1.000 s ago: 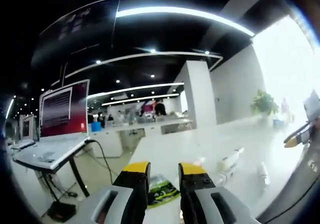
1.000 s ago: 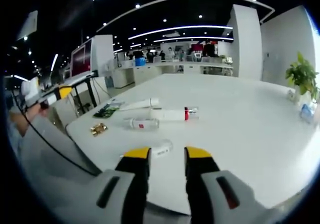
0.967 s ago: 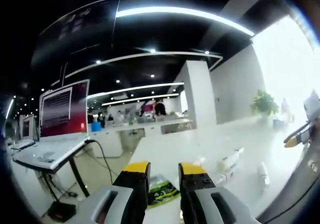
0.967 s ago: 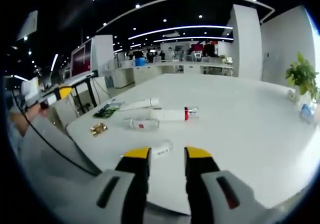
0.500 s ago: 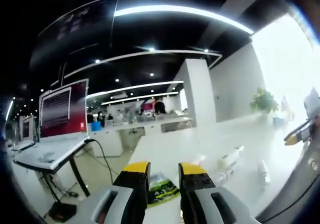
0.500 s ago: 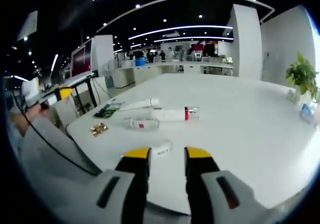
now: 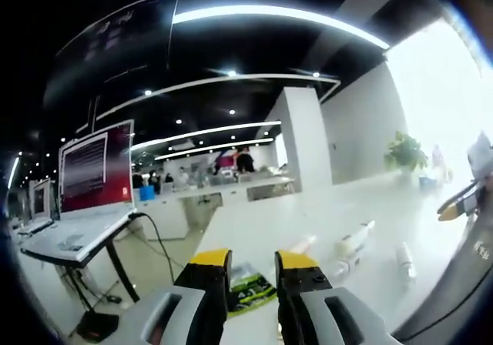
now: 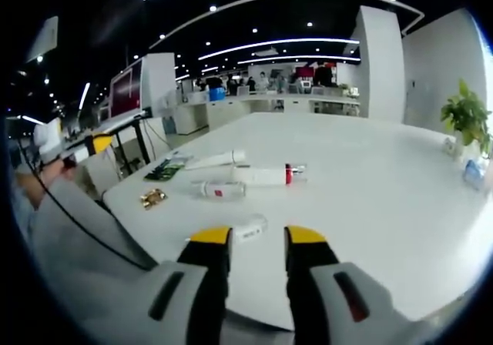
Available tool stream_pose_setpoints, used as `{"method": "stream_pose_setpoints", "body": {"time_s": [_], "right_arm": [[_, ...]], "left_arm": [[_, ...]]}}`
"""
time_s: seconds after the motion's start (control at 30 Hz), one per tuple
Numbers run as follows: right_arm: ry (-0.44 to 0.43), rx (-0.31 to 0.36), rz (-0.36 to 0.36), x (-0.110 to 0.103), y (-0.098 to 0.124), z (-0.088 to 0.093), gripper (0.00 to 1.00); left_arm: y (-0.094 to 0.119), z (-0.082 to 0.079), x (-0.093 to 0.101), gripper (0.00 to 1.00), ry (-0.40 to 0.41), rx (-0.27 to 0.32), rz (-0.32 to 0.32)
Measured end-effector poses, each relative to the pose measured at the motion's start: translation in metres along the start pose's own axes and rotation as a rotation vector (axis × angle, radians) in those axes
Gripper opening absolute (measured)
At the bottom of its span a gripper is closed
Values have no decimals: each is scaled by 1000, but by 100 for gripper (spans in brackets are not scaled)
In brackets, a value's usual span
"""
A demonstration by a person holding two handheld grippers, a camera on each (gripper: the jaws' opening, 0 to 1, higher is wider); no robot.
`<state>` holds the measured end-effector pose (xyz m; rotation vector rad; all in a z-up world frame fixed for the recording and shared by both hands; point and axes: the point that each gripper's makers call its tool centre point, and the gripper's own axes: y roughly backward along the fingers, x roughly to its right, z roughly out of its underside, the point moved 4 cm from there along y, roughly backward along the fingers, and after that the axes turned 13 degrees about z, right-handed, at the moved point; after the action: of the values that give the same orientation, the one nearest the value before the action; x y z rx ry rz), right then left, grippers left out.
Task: Arrange the skincare products in the storage area until every visible bottle or jar stands upright without overlapping.
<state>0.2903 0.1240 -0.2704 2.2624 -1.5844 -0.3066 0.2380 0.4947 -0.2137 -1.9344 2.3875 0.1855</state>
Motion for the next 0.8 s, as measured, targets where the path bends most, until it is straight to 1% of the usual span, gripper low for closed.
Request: {"method": "stream_pose_setpoints", "body": {"time_s": [0.17, 0.3, 0.47, 0.6, 0.8], "right_arm": [[-16, 9, 2, 1, 1, -1, 29], [-16, 11, 2, 1, 1, -1, 29], [-21, 13, 7, 1, 1, -2, 29], [-19, 12, 7, 1, 1, -2, 29], [-16, 8, 9, 1, 1, -1, 29]], "left_arm": [[0, 0, 0, 24, 1, 0, 0], [-1, 2, 1, 24, -8, -22, 7], [-1, 3, 1, 24, -12, -27, 5], [-2, 5, 2, 25, -13, -44, 12], [-1, 4, 1, 25, -9, -37, 7]]}}
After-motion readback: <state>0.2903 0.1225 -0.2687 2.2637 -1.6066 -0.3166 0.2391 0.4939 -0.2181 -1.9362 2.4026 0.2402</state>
